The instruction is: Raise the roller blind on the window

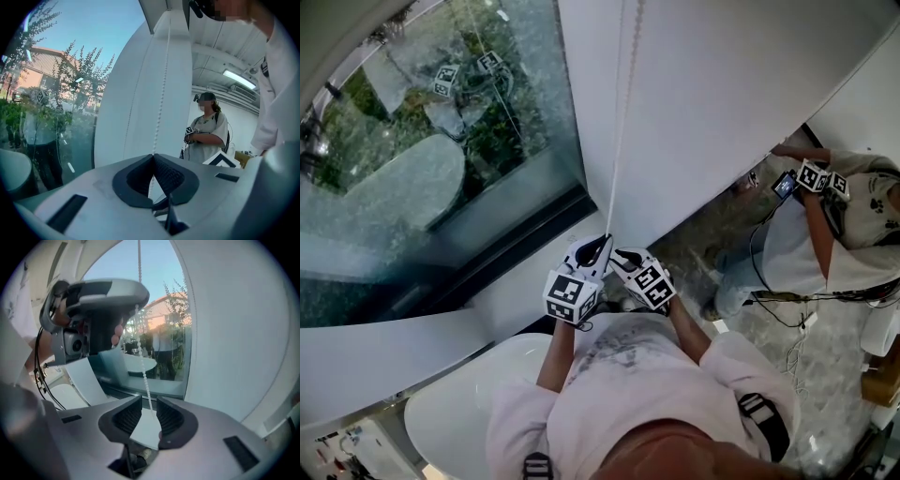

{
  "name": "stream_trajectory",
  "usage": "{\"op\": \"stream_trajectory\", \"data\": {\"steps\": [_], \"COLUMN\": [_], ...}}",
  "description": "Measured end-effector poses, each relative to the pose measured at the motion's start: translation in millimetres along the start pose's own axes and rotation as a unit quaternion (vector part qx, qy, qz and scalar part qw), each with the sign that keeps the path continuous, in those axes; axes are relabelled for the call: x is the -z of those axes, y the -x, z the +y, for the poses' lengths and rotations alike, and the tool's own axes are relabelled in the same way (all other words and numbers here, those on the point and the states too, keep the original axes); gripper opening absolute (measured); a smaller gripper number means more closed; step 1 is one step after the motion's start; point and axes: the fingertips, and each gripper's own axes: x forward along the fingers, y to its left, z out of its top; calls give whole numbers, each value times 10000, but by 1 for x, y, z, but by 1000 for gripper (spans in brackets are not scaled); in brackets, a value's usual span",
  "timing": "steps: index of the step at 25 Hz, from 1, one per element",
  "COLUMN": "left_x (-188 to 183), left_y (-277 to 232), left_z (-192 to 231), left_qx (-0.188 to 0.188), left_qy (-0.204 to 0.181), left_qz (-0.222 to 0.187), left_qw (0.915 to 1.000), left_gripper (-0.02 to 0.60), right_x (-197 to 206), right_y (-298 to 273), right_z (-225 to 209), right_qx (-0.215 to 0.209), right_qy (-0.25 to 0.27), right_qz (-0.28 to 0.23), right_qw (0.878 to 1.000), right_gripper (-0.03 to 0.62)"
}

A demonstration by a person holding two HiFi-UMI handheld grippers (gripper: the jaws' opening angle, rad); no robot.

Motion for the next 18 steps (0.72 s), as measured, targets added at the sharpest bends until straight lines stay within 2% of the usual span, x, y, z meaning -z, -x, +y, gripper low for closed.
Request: {"op": "stream_trajectory", "data": {"steps": [8, 13, 18], "left_x": [1, 1, -3], "left_y": [3, 5, 5], "left_z": [3, 4, 6], "left_qx": [-103, -151, -166], "left_qy": [3, 11, 37], "left_qz": [-51, -102, -159], "left_qw": [9999, 9998, 9997], "left_gripper": [8, 8, 8], "right_x": [-97, -174, -230], "right_y": [87, 138, 166], "right_z": [-16, -5, 5], "right_qx": [490, 588, 536], "right_qy": [100, 491, 853], "right_qz": [-1113, -1855, -2352], "right_qw": [9925, 9797, 9667], "right_gripper": [143, 143, 143]}}
